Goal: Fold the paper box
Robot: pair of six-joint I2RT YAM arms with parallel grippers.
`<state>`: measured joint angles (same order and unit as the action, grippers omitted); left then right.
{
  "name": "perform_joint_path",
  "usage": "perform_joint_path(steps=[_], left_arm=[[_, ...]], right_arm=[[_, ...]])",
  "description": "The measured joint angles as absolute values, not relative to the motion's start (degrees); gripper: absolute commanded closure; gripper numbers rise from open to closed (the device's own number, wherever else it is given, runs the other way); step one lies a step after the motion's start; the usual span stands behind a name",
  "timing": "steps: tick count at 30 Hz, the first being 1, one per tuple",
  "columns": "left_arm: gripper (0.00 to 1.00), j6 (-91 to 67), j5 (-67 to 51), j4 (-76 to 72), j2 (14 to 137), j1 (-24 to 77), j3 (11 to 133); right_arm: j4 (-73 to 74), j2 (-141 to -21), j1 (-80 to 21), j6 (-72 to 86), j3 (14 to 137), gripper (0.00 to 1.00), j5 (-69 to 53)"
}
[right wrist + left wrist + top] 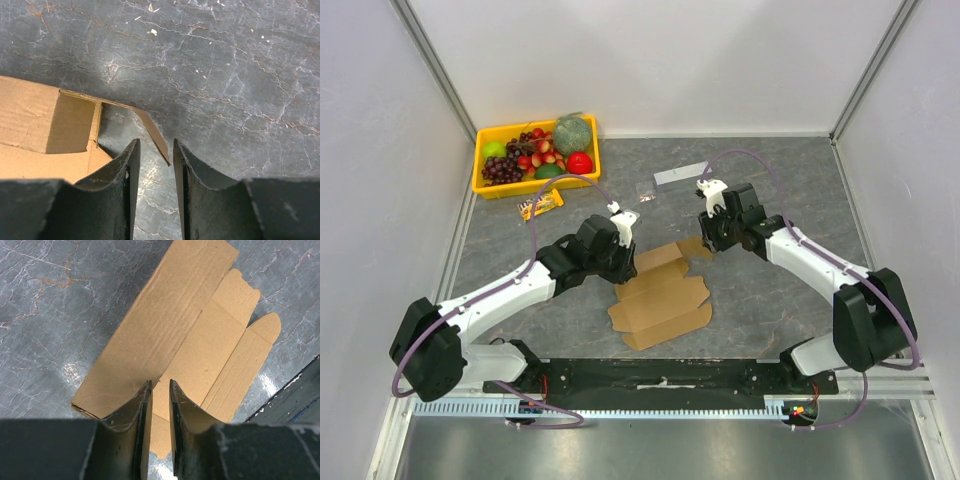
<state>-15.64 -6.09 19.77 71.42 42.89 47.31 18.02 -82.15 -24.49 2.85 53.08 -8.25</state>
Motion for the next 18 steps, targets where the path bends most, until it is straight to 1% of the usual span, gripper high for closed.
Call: perform_joint_path(steps=[3,11,14,18], left_arm=[[0.75,-15.64,-6.09,19.81,71.42,42.89,47.31],[0.75,-15.64,-5.93,20.16,70.54,43.75,47.31],[0.75,-16.05,-5.50,19.88,68.90,45.67,47.31],[0.75,-17.37,-4.43,17.02,67.35,51.03,47.31]], right_arm=[[18.00,-83.59,-24.47,2.22,53.67,0.65,-8.93],[18.15,-85.82,-24.40,1.65,53.74,0.81,-10.33],[18.13,-85.76,-24.36,1.74,53.74,0.85,-10.76],[18.48,-84.88,-24.36,1.91,53.74,0.90,-10.92]])
